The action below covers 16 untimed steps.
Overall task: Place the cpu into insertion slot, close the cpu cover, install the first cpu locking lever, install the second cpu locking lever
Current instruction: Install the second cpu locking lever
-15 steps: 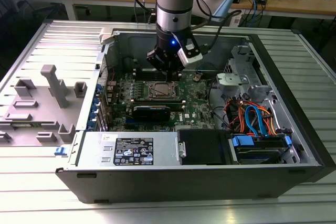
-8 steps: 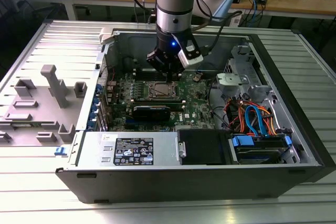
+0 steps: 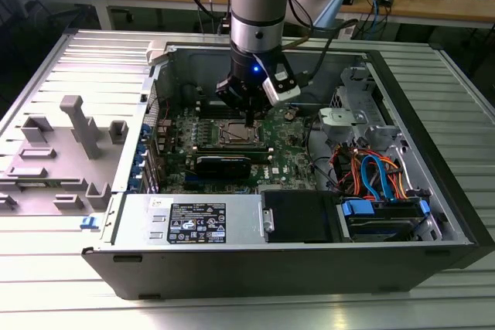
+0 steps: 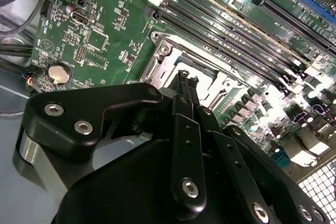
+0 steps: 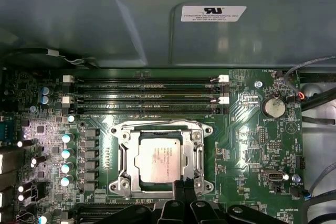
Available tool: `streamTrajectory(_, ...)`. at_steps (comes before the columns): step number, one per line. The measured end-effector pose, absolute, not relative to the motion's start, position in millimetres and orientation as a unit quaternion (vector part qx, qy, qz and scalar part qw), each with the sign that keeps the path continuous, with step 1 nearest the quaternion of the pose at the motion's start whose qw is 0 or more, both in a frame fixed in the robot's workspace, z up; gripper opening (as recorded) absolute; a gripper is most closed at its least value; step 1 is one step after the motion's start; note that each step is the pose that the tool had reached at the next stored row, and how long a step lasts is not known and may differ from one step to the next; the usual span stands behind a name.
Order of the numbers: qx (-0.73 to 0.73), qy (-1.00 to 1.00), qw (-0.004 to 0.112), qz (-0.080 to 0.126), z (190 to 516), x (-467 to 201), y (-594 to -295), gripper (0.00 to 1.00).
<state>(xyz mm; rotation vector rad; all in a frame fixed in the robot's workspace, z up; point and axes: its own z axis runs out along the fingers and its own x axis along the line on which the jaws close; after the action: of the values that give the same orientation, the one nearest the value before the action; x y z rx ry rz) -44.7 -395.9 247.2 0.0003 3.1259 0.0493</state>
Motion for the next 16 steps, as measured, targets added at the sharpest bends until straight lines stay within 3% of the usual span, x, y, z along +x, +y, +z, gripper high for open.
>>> streamTrajectory(16,0.000,1.000,0.008,0.016,250.0,-44.6,-396.4,0.11)
